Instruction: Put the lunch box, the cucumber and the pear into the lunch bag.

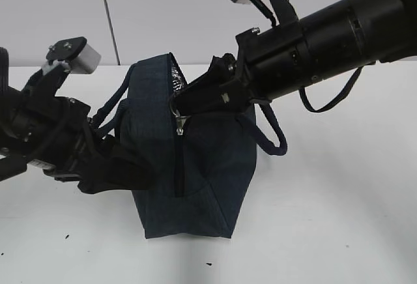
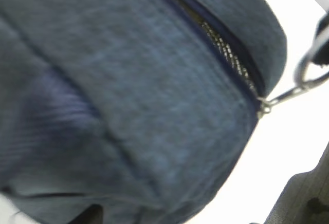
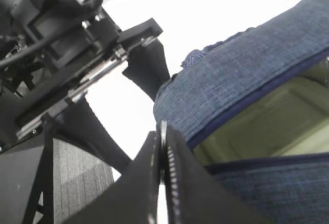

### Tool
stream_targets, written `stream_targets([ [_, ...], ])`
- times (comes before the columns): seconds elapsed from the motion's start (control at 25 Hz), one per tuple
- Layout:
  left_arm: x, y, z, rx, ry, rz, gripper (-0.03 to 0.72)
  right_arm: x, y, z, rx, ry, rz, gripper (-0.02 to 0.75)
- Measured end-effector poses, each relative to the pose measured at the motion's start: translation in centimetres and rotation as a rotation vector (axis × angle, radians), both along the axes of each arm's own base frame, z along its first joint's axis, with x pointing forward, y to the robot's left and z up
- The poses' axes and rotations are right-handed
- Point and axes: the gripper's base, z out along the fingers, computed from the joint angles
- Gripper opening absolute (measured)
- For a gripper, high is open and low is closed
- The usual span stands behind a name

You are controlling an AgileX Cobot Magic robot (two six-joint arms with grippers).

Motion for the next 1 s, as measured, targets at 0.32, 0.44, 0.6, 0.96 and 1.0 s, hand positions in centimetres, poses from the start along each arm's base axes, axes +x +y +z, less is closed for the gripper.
stream_targets([
  [0.32,-0.2,-3.3,-1.7,0.046,-0.048,0.002,0.484,0.1,0.1,0.3,0.034,0.011,-0.020,0.006],
  [0.44,0.1,-3.3,-1.9,0.056,-0.063,0.025,0.423,0.1,0.1,0.3,0.037,0.012,-0.022,0.006],
  [0.6,0.1,-3.3,-2.0,0.070,-0.069,0.020,0.221,0.1,0.1,0.3,0.037,0.011,-0.024,0.006],
  [0.96,0.0,-3.0,-2.3,0.128,-0.092,-0.041,-0.016,0.2,0.1,0.2,0.026,0.004,-0.029,0.006],
  [1.0,0.0,-3.0,-2.3,0.130,-0.093,-0.043,-0.017,0.2,0.1,0.2,0.025,0.004,-0.030,0.006],
])
